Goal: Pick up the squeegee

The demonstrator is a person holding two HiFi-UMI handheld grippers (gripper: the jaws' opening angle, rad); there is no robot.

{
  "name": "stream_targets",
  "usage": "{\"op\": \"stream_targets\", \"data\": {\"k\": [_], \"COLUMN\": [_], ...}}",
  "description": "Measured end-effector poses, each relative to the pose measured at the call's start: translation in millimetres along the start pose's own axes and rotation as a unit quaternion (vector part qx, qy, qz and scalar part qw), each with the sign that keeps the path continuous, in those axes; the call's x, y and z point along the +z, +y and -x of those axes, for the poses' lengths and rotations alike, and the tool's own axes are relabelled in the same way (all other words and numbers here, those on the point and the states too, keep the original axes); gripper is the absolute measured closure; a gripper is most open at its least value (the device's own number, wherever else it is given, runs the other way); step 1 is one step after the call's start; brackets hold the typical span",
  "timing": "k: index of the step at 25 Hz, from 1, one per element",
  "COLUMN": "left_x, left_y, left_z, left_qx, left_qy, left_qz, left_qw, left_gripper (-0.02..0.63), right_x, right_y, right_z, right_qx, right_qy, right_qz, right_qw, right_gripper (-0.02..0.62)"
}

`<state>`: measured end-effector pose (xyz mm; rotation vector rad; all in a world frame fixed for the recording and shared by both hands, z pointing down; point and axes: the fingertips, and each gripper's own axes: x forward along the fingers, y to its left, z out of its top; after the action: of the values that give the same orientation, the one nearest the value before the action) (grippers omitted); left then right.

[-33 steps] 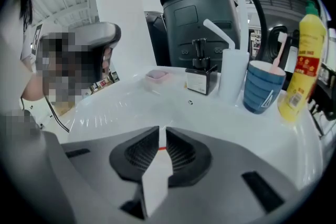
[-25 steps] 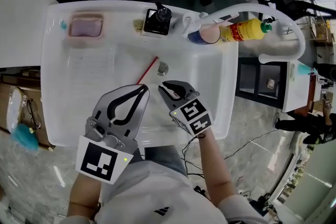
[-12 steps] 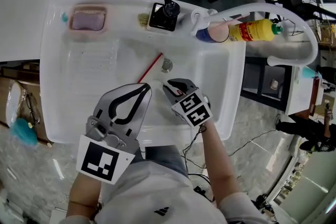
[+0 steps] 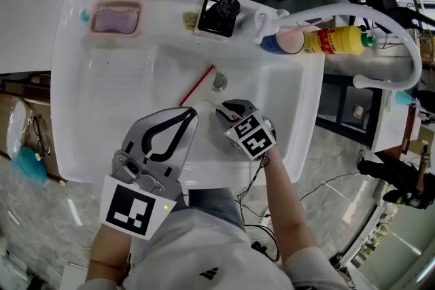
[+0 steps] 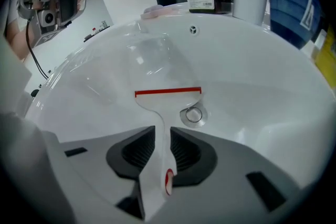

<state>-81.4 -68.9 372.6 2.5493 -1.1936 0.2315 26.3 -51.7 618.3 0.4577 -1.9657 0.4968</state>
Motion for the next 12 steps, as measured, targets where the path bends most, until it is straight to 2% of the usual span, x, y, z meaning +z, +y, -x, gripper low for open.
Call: {"op": "stream_targets", "data": {"k": [12], "left_x": [-5.8], "left_y": [9.8], "left_z": [0.6], "left_qx": [0.012], "left_qy": [0.008], "left_qz": [0.004], "left_qw": [0.9999], "left_gripper": [0.592], "right_x": [-21.7], "right_y": [-6.8], "right_z": [-21.6], "right_qx": [0.005], "right_qy": [0.052], "right_qz": [0.005], "right_qw": [0.999], "right_gripper": [0.492]}}
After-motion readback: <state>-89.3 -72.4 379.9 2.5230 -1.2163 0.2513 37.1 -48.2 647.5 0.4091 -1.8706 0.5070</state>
